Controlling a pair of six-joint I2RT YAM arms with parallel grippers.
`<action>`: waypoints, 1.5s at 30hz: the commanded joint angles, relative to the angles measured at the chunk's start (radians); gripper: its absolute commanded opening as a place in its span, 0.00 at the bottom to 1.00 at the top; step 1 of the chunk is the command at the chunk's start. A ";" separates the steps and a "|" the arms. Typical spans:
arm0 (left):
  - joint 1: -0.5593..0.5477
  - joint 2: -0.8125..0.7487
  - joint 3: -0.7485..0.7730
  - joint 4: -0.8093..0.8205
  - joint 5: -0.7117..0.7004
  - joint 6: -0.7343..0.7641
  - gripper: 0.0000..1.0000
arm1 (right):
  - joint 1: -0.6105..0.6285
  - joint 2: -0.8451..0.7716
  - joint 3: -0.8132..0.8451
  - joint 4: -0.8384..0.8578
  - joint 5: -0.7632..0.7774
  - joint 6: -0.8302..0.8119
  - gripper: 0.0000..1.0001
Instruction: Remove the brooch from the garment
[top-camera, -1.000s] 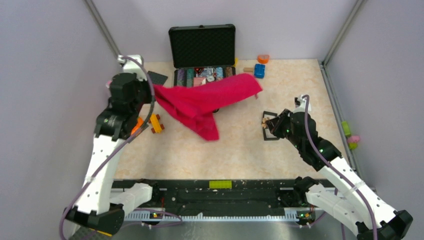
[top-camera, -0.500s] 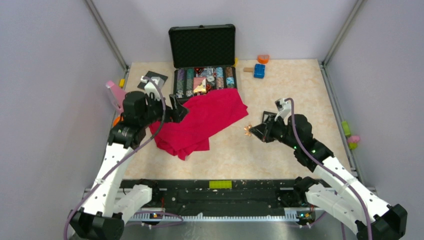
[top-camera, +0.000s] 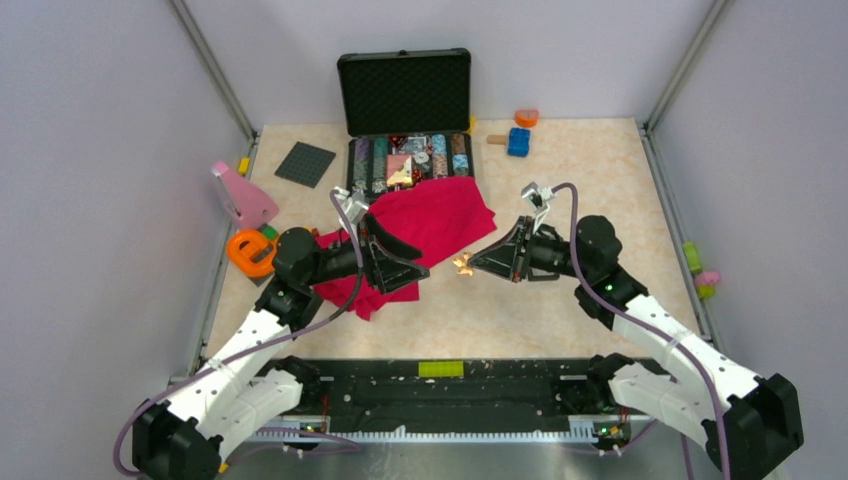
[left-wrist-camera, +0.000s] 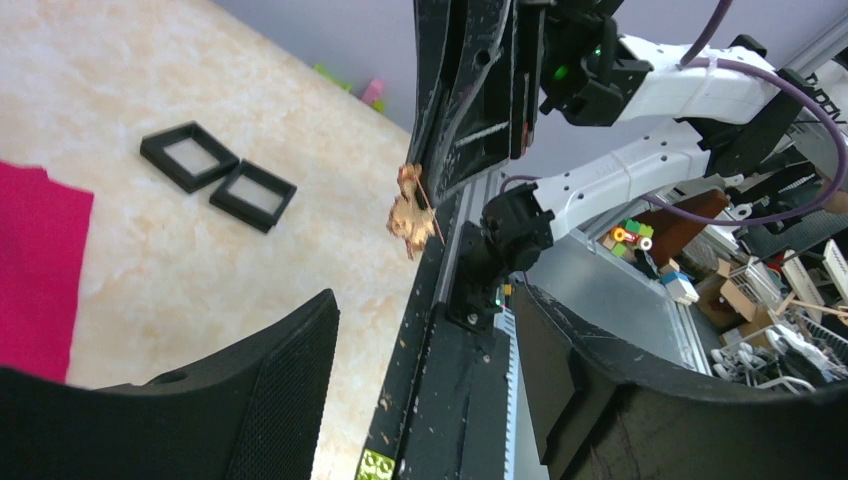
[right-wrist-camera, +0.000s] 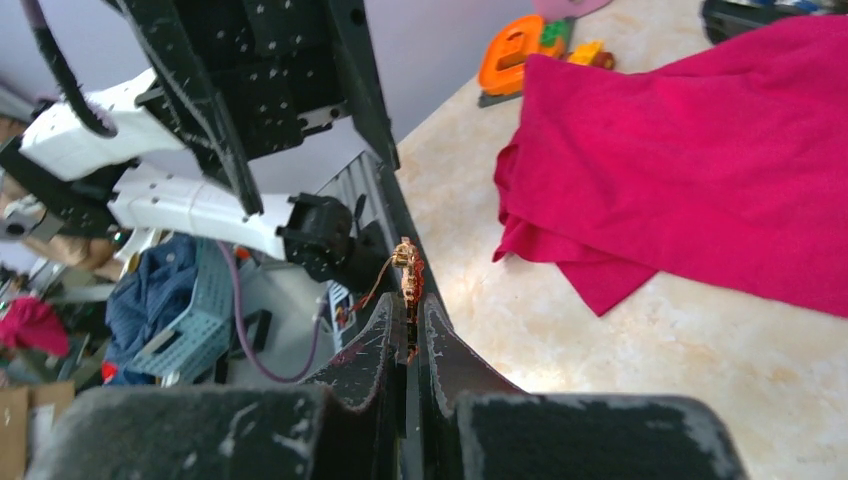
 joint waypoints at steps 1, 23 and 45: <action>-0.010 0.019 0.050 0.181 0.020 -0.027 0.68 | 0.021 0.024 0.079 0.152 -0.164 -0.018 0.00; -0.101 0.068 0.113 0.151 0.049 0.047 0.61 | 0.133 0.022 0.158 0.109 -0.123 -0.164 0.00; -0.139 0.127 0.175 0.041 0.046 0.123 0.36 | 0.151 0.041 0.163 0.092 -0.110 -0.164 0.00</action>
